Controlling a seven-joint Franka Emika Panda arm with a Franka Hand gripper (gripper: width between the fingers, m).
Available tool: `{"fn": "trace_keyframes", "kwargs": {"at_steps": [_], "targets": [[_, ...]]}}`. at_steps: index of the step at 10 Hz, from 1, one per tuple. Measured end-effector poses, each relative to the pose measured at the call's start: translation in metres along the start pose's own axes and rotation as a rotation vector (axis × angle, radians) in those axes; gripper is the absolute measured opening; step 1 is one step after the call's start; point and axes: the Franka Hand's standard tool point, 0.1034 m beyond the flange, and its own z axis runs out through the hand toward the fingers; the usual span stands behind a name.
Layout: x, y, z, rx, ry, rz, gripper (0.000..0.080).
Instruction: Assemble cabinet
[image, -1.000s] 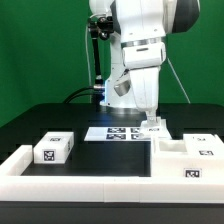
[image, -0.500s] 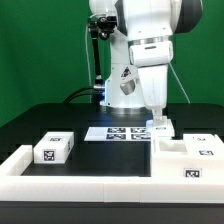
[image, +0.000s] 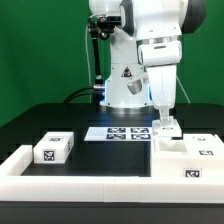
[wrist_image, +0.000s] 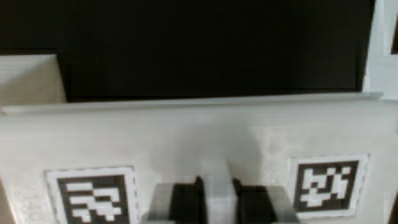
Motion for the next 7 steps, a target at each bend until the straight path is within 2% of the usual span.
{"fn": "trace_keyframes", "kwargs": {"at_steps": [3, 7], "targets": [[0.002, 0.003, 0.003, 0.002, 0.005, 0.001, 0.0061], [0.001, 0.013, 0.000, -0.009, 0.009, 0.007, 0.0061]]}}
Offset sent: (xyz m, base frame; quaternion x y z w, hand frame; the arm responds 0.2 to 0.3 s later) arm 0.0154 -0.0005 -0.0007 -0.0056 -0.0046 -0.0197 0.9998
